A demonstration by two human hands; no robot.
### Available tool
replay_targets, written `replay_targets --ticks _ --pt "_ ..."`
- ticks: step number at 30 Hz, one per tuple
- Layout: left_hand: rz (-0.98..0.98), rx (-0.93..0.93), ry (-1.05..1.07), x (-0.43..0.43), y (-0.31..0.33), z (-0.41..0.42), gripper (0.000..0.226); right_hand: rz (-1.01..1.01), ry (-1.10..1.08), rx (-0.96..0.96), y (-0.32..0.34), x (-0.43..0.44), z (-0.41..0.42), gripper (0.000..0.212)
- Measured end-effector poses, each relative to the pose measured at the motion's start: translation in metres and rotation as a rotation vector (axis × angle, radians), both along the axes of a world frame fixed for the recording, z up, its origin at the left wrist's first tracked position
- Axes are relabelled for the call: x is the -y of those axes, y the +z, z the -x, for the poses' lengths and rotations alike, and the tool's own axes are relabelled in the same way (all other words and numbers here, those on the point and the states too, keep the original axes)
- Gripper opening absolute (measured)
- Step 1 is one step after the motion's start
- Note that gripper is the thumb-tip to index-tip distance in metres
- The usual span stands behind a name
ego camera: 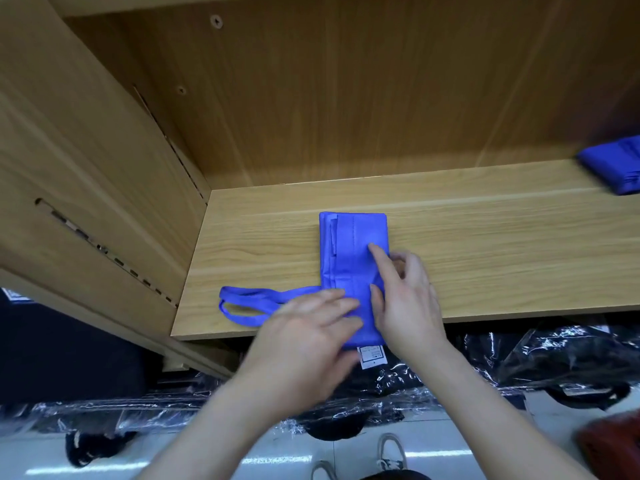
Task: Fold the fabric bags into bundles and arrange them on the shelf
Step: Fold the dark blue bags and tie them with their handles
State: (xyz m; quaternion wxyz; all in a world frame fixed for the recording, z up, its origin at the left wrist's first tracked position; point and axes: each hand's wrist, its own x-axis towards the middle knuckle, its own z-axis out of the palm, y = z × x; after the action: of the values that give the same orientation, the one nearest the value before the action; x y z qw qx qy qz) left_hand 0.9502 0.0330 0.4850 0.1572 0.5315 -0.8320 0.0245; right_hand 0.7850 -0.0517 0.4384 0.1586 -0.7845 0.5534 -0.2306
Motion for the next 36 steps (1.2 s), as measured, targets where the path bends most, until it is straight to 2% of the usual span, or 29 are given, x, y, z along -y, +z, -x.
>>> replay_targets --ticks 2,4,7,10,12,15,17,19,22,23,24,26,29,31,32,34,36 --pt "-0.209 0.204 0.105 0.007 -0.021 0.01 0.075 -0.045 0.058 -0.006 0.0 0.0 -0.002 0.065" --pt "-0.287 0.196 0.153 0.017 -0.03 0.006 0.092 -0.115 0.119 -0.001 0.001 0.003 0.001 0.068" --pt "-0.345 0.105 0.151 0.024 -0.028 0.003 0.091 -0.226 0.223 0.117 0.012 0.018 0.011 0.083" --pt "-0.363 0.056 0.122 0.021 -0.023 0.007 0.079 -0.329 0.261 0.185 0.025 0.042 0.011 0.102" --pt "-0.351 0.067 0.101 0.017 -0.019 0.008 0.073 -0.361 0.278 0.107 0.029 0.058 0.003 0.111" --pt "-0.446 0.133 0.089 0.013 -0.009 0.008 0.069 -0.361 0.297 -0.076 0.032 0.074 -0.007 0.116" --pt "-0.513 0.062 0.074 0.015 0.002 0.003 0.065 -0.379 0.298 -0.165 0.038 0.08 -0.009 0.111" --pt "-0.607 -0.099 0.122 0.02 0.007 -0.007 0.052 -0.411 0.297 -0.155 0.042 0.083 -0.011 0.093" --pt "-0.703 -0.36 0.291 0.034 0.015 -0.016 0.005 -0.556 0.296 0.205 0.043 0.081 -0.016 0.037" --pt "-0.686 -0.444 0.339 0.041 0.013 -0.018 0.022 -0.619 0.303 0.352 0.043 0.078 -0.018 0.023" --pt "-0.67 -0.52 0.375 0.045 0.011 -0.019 0.03 -0.677 0.304 0.487 0.044 0.075 -0.02 0.019" --pt "-0.614 -0.608 0.434 0.05 0.009 -0.018 0.026 -0.752 0.287 0.645 0.049 0.069 -0.022 0.026" --pt "-0.581 -0.729 0.498 0.049 0.005 -0.016 0.016 -0.767 0.279 0.73 0.06 0.06 -0.022 0.024" --pt "-0.564 -0.728 0.543 0.049 0.003 -0.015 0.017 -0.743 0.277 0.747 0.064 0.05 -0.021 0.025" --pt "-0.553 -0.711 0.56 0.051 0.004 -0.014 0.02 -0.689 0.274 0.715 0.063 0.045 -0.023 0.028" --pt "-0.52 -0.647 0.577 0.052 0.007 -0.012 0.026 -0.459 0.194 0.639 0.051 0.035 -0.029 0.02" --pt "-0.463 -0.501 0.592 0.052 0.011 -0.006 0.031 -0.26 0.027 0.7 0.039 0.027 -0.036 0.022"
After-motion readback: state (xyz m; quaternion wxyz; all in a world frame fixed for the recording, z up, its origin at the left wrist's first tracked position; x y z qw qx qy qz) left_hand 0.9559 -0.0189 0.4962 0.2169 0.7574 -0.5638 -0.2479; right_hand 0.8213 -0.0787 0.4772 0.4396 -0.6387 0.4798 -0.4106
